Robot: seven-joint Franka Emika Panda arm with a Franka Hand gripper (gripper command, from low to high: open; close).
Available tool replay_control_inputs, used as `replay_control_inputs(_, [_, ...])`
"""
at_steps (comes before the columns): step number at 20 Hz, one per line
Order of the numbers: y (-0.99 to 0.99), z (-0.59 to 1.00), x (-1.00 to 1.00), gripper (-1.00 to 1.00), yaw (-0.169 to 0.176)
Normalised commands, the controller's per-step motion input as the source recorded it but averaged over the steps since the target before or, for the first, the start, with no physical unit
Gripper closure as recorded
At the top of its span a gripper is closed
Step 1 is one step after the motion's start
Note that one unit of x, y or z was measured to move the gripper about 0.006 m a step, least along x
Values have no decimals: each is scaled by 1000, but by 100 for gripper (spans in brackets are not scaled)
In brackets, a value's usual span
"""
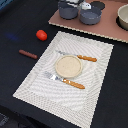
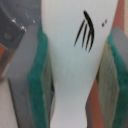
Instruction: Place the fish, sausage, and tomato into the frying pan.
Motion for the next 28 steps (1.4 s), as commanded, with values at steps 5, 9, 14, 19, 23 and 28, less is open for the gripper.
replay_control_inputs(5, [565, 239, 874, 100, 0])
replay_control_inputs(9, [531, 248, 870, 100, 0])
replay_control_inputs(14, [487, 213, 843, 100, -1])
replay_control_inputs(19, [458, 162, 251, -100, -2])
replay_control_inputs(23, [334, 341, -82, -100, 0])
replay_control_inputs(28, [100, 560, -95, -100, -4])
